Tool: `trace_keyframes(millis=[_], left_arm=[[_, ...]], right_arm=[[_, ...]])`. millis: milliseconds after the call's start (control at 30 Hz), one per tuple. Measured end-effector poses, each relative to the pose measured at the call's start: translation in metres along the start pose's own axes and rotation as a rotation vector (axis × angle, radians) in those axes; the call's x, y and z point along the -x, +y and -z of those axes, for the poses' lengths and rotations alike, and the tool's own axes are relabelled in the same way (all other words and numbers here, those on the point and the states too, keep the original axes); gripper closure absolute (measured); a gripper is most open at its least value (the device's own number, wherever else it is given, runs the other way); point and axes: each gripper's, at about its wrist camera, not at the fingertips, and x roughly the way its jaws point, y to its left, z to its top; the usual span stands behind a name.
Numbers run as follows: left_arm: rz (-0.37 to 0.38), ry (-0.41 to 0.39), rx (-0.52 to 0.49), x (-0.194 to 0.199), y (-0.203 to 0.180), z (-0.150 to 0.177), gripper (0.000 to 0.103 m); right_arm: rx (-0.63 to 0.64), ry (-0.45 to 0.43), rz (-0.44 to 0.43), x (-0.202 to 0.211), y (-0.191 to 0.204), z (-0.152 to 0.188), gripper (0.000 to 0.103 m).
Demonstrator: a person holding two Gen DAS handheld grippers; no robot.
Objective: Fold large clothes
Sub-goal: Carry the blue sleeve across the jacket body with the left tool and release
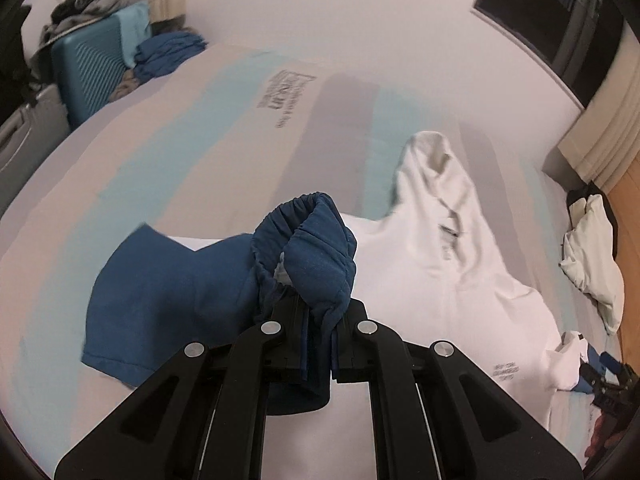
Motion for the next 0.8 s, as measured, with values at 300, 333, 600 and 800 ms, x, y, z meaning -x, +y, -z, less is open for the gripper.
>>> trace_keyframes(millis=[300, 333, 600, 800], left_arm=[[0.103, -0.029, -0.053, -0.016, -0.149, 0.028, 0.097], [0.121, -0.024, -0.052, -0.018, -0.163, 0.031, 0.097], [0.177, 0.033, -0.113, -0.047, -0.276, 0.066, 0.097], [0.144, 0.099, -0.195, -0.077, -0.331, 0.093, 0.097]], right_arm=[[-0.068, 0.013, 0.019, -0.020, -0.110, 0.020, 0.007], [-0.069, 0.014, 0.022, -0.022, -0.117, 0.022, 0.007], [-0.103, 0.041, 0.057, -0.044, -0.193, 0.034, 0.007], [-0.127, 0.037, 0.074, -0.055, -0.239, 0.044, 0.007]])
